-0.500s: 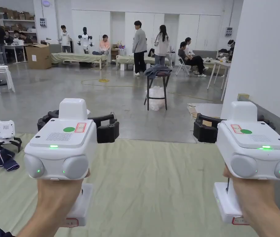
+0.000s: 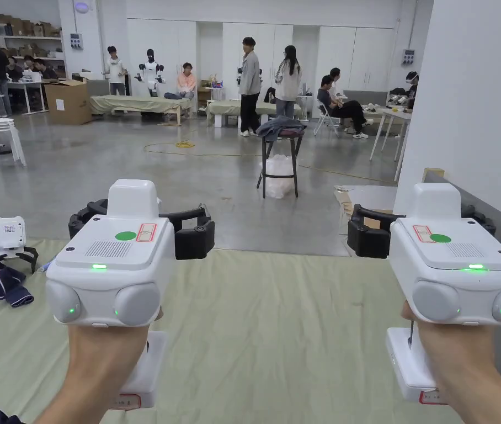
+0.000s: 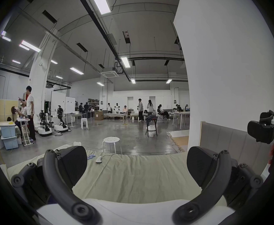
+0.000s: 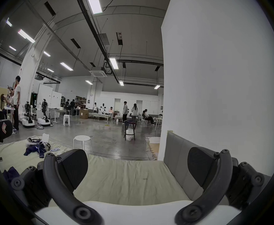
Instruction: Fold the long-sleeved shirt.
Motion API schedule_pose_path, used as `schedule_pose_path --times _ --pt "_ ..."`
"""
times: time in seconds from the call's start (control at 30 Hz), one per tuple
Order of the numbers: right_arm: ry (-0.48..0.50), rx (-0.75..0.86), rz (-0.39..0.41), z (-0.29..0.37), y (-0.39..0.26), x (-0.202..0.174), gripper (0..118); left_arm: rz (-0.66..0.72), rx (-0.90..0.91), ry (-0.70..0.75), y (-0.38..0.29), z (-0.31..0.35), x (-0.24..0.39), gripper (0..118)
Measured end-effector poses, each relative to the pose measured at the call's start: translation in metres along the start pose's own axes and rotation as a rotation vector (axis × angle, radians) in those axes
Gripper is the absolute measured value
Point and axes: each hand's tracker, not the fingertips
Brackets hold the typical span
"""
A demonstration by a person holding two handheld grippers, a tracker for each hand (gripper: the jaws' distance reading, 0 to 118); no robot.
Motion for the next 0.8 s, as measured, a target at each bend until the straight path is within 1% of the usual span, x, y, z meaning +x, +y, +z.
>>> schedule_pose_path --times 0.27,0.43,0.8 --pt "0.009 0.003 -0.010 -0.0013 -0.0019 -0.0003 118 0.006 0.002 0.003 0.0019 0.0005 -0.0015 111" --pt "0.001 0.016 0.008 -0.0009 -0.0015 -0.0009 118 0.008 0.012 0.003 0.0032 0.0020 -0.0019 110" --pt "0.010 0.020 0.008 0.0026 0.0013 -0.0040 118 0.005 0.020 0.008 0.0045 0.0013 -0.0017 110"
